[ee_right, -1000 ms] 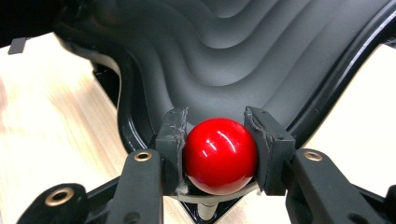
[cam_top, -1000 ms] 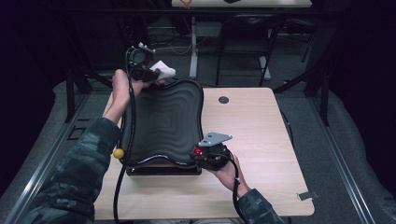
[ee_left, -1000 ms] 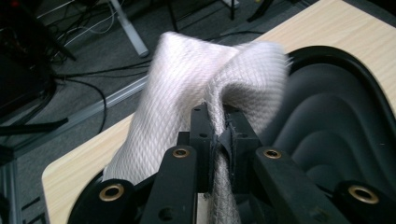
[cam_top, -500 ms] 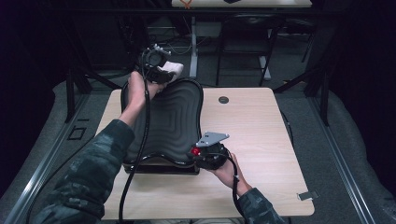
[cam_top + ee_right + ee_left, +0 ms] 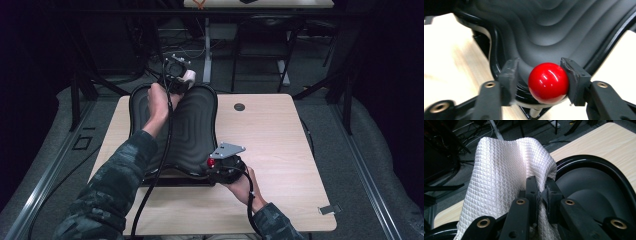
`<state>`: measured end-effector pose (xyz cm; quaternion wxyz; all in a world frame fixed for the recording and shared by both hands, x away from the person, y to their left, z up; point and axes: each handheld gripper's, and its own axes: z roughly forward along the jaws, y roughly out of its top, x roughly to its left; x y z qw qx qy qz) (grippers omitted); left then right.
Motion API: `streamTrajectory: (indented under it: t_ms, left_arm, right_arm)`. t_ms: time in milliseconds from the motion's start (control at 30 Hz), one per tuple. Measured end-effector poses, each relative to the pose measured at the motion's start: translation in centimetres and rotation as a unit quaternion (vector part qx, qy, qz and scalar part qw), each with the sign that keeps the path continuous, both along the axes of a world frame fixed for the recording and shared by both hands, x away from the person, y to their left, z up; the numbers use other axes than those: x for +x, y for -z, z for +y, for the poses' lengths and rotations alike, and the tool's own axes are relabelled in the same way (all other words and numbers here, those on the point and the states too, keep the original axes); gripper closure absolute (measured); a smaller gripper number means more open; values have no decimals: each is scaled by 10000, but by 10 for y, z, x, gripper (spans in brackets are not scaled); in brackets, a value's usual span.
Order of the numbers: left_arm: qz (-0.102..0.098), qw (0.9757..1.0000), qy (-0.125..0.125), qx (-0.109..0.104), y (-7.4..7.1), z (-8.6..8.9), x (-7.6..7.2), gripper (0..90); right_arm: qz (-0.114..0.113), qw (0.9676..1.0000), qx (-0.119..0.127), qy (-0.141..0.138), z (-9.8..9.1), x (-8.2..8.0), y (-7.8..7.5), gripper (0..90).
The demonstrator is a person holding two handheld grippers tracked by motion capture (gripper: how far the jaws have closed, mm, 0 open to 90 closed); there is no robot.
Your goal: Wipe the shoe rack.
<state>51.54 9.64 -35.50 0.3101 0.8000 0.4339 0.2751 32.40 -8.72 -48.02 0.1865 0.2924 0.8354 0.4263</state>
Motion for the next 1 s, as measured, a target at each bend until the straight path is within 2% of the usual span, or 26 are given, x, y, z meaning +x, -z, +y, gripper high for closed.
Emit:
streamTrajectory:
  t_ms: [67, 133, 167, 333, 500, 667, 867, 1000]
  left_arm:
    - [-1, 10000, -5, 32, 0, 0, 0, 835]
    - [-22, 10000, -15, 68, 0, 0, -1, 835]
    - [-38, 10000, -26, 73, 1, 0, -1, 835]
    - [-80, 9999, -26, 77, 1, -3, 0, 834]
    - [-65, 9999, 40, -106, 1, -8, 3, 832]
    - [-93, 9998, 140, -112, 1, -18, 5, 831]
    - [54, 9993, 121, -356, 1, -29, 6, 828]
    - [141, 9989, 171, -411, 4, -38, 6, 828]
  right_arm:
    - [-8, 10000, 7, 97, -3, 0, -1, 592]
    - [-16, 9999, 101, 25, -3, 0, 0, 596]
    - [-70, 9998, -61, 176, -2, -2, -1, 598]
    - [-38, 10000, -34, -54, -4, 2, 0, 601]
    - [-41, 9998, 25, -179, -3, 6, 1, 601]
    - [-41, 9997, 56, -243, -3, 8, 2, 600]
    - [20, 9997, 126, -200, -3, 7, 2, 599]
    - [45, 9997, 100, -198, -4, 7, 1, 599]
